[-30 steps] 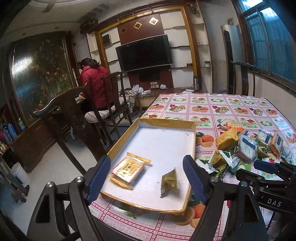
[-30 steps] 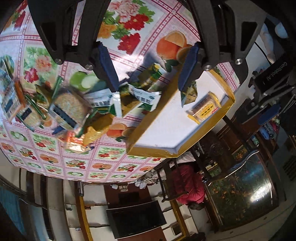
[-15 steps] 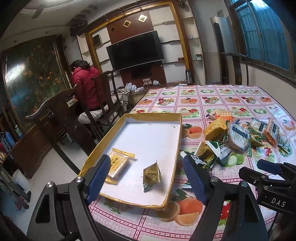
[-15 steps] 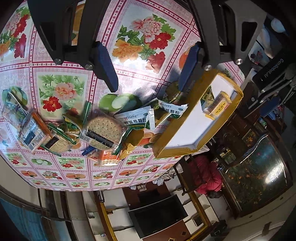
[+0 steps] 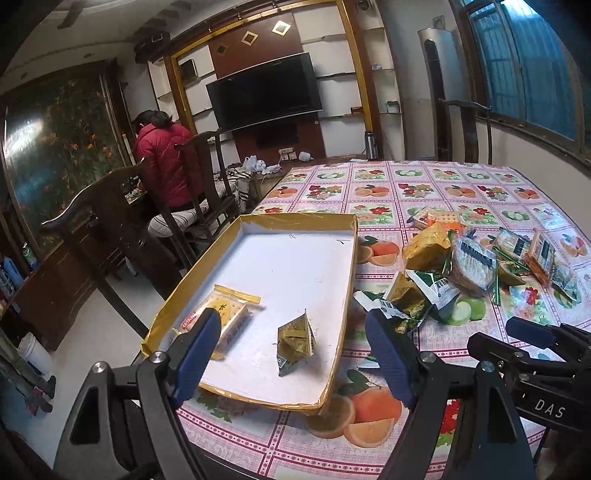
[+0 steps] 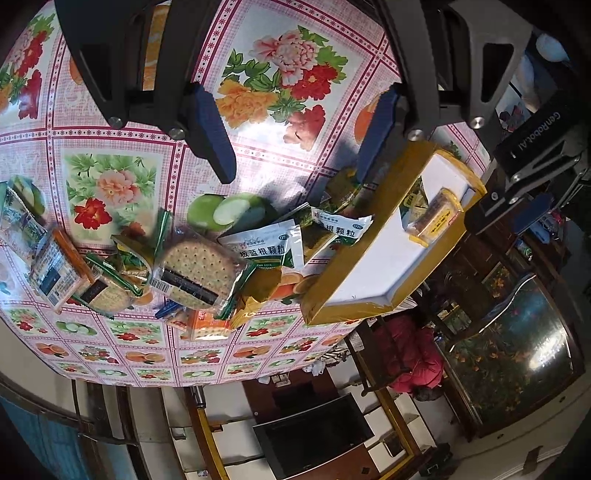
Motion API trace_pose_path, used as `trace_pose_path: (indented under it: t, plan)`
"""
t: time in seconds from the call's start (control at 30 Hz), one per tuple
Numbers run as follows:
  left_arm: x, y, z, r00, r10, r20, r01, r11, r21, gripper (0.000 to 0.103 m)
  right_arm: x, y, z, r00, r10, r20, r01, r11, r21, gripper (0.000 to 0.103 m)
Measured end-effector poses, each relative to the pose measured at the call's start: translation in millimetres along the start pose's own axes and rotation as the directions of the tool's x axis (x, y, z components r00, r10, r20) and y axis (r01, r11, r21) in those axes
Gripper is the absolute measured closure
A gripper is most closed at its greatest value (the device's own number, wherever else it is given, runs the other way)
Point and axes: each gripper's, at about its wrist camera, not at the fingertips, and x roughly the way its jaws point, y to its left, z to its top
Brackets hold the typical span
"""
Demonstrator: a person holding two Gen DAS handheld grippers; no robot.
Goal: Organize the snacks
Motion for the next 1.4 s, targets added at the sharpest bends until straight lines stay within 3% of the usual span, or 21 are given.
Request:
trace_pose_path:
  t: [0.73, 1.4]
  plan:
    - [3, -1, -2, 0.999, -0.031, -0.015, 0.031, 0.999, -0.007, 0.023, 1, -2, -1, 1.0, -0.003, -0.001, 0.003, 1.0, 0.002, 0.034]
    - [12, -21, -3, 0.999, 0.001, -0.036, 0.001, 0.999, 0.051, 0.023, -2, -22, -3, 1.0, -0.012, 0.004, 0.012, 0.999, 0.047, 0.034]
